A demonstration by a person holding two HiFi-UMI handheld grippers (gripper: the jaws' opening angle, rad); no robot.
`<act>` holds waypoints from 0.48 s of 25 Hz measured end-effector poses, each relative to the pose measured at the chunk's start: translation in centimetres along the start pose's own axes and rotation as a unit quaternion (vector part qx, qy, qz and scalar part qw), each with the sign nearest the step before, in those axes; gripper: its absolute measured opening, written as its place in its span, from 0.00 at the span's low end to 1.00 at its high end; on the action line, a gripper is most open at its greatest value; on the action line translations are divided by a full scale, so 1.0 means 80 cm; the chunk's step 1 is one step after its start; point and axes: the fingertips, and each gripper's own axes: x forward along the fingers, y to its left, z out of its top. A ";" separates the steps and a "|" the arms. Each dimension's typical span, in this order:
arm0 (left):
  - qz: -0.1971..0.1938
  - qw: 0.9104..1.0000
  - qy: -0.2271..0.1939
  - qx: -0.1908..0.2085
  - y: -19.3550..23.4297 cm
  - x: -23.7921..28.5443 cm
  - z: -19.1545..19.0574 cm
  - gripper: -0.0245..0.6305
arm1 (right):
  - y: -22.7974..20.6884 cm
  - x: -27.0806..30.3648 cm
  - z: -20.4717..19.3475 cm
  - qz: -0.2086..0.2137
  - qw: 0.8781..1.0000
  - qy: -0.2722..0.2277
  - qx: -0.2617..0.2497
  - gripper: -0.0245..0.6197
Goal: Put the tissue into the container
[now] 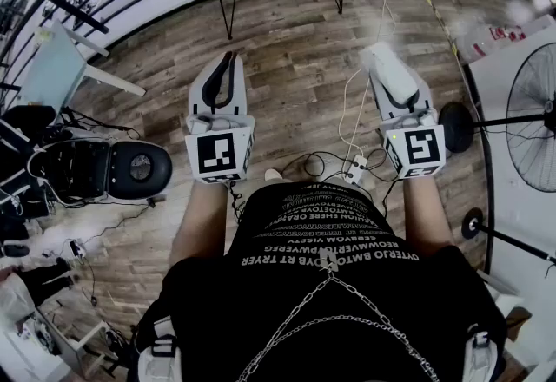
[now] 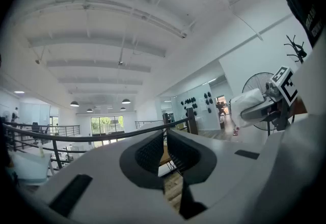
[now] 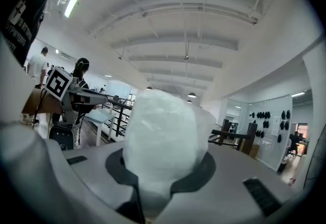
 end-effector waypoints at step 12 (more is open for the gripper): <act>0.026 0.999 -0.001 -0.023 -0.112 -0.037 0.020 0.08 | -0.083 -0.077 -0.022 0.022 0.998 -0.030 0.041 0.22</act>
